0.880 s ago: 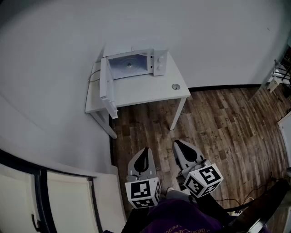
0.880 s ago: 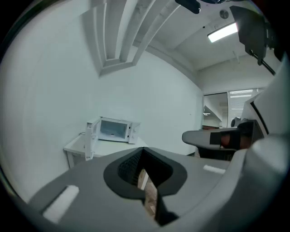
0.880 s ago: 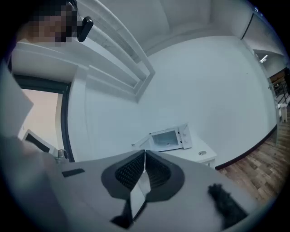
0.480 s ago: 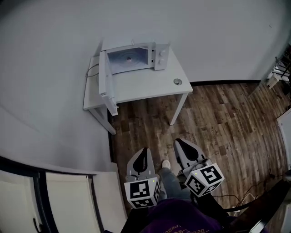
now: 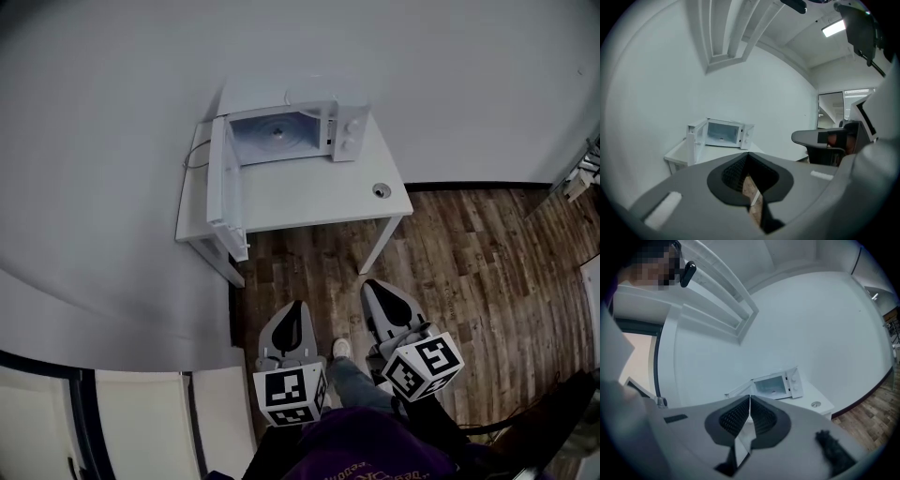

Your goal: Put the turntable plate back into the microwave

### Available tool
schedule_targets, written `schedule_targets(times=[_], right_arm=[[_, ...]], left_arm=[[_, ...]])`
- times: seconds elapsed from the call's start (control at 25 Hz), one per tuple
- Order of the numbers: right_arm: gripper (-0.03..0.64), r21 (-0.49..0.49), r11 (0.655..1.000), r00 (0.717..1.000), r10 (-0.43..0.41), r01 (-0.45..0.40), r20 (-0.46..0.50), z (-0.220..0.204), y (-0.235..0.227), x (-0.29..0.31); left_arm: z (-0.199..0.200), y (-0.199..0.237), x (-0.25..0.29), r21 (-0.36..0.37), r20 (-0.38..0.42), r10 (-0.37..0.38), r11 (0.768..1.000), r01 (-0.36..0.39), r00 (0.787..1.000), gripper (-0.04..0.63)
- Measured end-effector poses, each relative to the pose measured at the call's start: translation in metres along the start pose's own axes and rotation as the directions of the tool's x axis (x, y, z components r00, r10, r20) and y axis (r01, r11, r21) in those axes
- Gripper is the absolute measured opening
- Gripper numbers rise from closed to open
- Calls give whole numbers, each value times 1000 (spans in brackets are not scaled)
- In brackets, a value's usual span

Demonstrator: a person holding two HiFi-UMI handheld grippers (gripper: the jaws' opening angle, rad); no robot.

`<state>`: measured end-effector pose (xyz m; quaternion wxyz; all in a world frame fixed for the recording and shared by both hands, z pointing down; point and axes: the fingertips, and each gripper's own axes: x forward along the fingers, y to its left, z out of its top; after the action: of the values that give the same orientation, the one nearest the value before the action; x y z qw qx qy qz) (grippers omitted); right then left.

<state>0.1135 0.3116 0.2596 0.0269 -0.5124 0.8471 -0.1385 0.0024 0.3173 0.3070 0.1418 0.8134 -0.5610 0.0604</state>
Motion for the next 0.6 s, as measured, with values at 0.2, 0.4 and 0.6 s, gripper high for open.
schedule_targets(times=[0.2, 0.4, 0.6], right_arm=[[11, -7, 1000, 1000, 12, -12, -2, 17, -25, 28], [11, -4, 1000, 1000, 28, -28, 2, 28, -49, 55], [11, -30, 998, 999, 54, -54, 2, 42, -74, 77]], left_arm=[[19, -1, 38, 6, 12, 7, 1000, -7, 1000, 3], [29, 1, 70, 3, 16, 32, 999, -32, 999, 3], [41, 2, 100, -8, 32, 63, 998, -63, 997, 3]])
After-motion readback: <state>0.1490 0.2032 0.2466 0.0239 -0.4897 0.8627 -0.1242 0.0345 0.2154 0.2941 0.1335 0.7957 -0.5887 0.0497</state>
